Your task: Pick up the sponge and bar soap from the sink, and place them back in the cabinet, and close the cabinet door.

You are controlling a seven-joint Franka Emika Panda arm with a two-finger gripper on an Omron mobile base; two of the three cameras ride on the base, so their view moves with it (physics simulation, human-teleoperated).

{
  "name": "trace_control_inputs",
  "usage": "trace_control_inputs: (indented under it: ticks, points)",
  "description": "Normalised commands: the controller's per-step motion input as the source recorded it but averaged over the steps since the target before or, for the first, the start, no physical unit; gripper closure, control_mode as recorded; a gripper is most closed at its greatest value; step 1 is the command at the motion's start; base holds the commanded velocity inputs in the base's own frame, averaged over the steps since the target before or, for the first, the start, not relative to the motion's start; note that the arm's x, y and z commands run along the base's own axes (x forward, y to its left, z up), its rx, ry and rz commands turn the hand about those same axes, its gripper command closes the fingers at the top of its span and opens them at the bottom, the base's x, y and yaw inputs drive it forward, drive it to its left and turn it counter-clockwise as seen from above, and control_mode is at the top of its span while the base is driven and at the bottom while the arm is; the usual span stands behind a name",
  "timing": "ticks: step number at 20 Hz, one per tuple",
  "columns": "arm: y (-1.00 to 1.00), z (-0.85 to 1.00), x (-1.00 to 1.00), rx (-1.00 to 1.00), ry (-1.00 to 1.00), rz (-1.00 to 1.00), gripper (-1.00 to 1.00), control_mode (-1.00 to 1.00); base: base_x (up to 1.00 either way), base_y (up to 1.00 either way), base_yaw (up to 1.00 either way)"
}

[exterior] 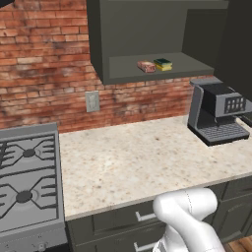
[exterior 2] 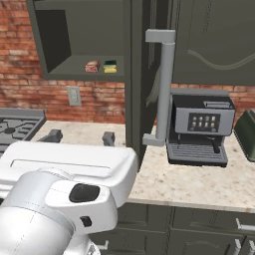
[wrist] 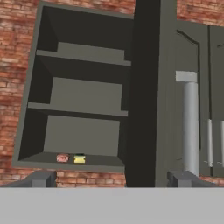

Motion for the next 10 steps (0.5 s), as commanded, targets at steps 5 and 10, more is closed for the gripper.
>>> trace_control_inputs:
  ticks: [5,10]
  points:
    - [-0.26,-0.02,0.00,0.00,0.00,0.00,-1.00,-1.00,0.00,0.00,0.00]
    - [-0.21,-0.04,0.00,0.00,0.00,0.00,-1.00,-1.00,0.00,0.00,0.00]
